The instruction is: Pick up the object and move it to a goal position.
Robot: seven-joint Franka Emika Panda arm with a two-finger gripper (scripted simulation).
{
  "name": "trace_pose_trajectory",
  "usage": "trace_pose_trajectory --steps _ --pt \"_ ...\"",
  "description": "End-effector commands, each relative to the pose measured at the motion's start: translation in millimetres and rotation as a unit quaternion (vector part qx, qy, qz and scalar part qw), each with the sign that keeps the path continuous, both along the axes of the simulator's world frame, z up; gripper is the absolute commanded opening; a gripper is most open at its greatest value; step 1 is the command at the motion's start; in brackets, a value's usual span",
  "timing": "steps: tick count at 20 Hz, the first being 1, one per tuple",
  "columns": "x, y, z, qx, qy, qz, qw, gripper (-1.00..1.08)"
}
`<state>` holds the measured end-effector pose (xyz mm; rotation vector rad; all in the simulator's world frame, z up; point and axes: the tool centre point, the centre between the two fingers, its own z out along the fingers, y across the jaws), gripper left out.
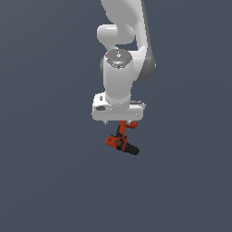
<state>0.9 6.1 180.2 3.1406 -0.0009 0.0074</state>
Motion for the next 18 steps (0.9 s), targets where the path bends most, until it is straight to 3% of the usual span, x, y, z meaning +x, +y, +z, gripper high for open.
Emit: trace_pose_trajectory --steps 1,12,18 --pt "0.0 0.0 0.0 0.000 0.000 0.000 1.0000 1.08" --pt "-0.2 2.4 -5.1 -0.005 0.001 0.003 1.0000 1.08" --pt "3.3 6.6 -13.4 -0.023 0.005 0.031 0.9992 1.08"
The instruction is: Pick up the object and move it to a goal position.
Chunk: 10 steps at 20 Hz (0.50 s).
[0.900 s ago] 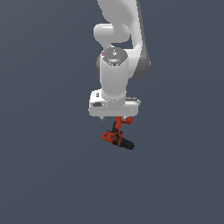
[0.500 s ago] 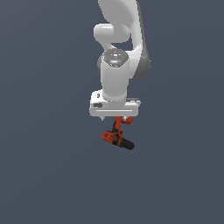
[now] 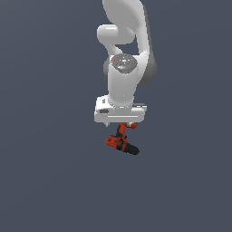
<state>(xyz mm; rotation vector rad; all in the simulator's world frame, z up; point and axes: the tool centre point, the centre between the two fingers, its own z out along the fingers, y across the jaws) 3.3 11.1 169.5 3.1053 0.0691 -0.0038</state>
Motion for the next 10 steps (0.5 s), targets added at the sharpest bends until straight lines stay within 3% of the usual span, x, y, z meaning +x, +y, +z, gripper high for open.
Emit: trace_pose_trajectory --steps 1,6,10 --pt "1.9 2.8 -4.9 -0.010 0.003 0.016 0.9998 1.08" --pt "8.0 10.3 -19.1 -0.041 0.010 0.065 0.9970 1.08" --pt "14.8 18.9 -34.6 -0.077 0.018 0.119 0.9897 1.08"
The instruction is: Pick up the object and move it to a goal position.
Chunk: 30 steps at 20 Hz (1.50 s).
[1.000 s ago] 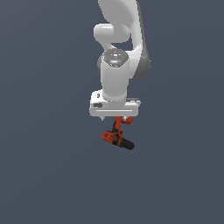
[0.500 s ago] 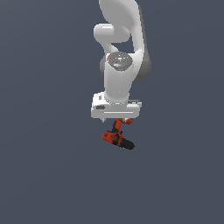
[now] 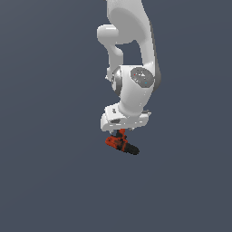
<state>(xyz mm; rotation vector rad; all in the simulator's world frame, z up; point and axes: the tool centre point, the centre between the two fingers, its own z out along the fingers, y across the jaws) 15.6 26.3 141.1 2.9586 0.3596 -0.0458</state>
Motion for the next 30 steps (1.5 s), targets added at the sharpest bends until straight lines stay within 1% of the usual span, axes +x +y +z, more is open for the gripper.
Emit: trace_pose_trajectory --steps 1,5,8,13,17,21,24,27,29,30 --pt "4.4 6.3 -10.6 -0.024 0.005 0.037 0.9990 1.08" --pt "12.2 17.1 -28.5 -0.067 0.014 0.102 0.9924 1.08" --pt "18.1 25.7 -41.5 -0.099 0.021 0.151 0.9834 1.08" --pt "27.1 40.2 -61.4 -0.151 0.030 0.226 0.9619 1.08" --pt "32.6 49.9 -73.1 -0.183 0.035 0.272 0.9442 1.08" --pt "36.4 57.3 -81.3 -0.205 0.039 0.304 0.9294 1.08" --pt "38.3 61.0 -85.3 -0.216 0.040 0.320 0.9216 1.08" --pt "39.3 63.1 -87.4 -0.222 0.041 0.328 0.9172 1.08" --pt "39.5 63.5 -87.8 -0.224 0.042 0.330 0.9163 1.08" --pt "38.9 63.4 -87.6 -0.222 0.041 0.328 0.9175 1.08"
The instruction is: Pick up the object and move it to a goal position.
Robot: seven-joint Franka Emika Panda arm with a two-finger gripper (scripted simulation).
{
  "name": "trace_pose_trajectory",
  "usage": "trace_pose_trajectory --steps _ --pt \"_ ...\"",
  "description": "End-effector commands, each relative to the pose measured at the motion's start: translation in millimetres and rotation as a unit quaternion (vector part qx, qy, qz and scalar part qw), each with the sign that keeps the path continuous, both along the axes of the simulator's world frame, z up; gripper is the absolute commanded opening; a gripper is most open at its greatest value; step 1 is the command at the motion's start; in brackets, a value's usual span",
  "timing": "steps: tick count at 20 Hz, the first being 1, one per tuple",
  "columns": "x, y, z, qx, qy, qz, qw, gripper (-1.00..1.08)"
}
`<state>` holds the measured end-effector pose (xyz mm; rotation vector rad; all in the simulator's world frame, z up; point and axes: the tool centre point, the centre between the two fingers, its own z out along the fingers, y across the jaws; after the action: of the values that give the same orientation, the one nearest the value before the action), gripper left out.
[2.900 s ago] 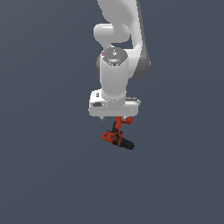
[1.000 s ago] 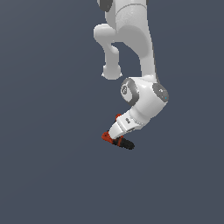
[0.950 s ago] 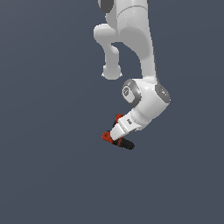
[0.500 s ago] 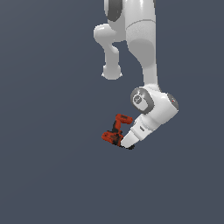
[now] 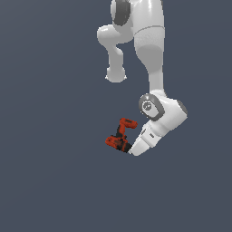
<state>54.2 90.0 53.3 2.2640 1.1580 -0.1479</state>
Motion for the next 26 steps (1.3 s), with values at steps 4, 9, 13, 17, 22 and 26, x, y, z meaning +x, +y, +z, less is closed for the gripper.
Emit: trace_pose_trajectory --steps 4,9,13,17,22,26 --pt "1.3 -4.0 -5.3 0.000 0.000 0.000 1.0000 1.08" --pt "4.3 -14.8 -21.6 -0.002 0.000 0.002 1.0000 1.08" --pt "4.8 -17.0 -24.7 -0.002 0.000 0.002 1.0000 -1.00" --pt "4.8 -17.0 -24.7 -0.002 0.000 0.002 1.0000 -1.00" --pt "4.8 -17.0 -24.7 -0.002 0.000 0.002 1.0000 -1.00" --pt "7.9 -13.8 -15.3 0.000 -0.005 0.004 1.0000 -1.00"
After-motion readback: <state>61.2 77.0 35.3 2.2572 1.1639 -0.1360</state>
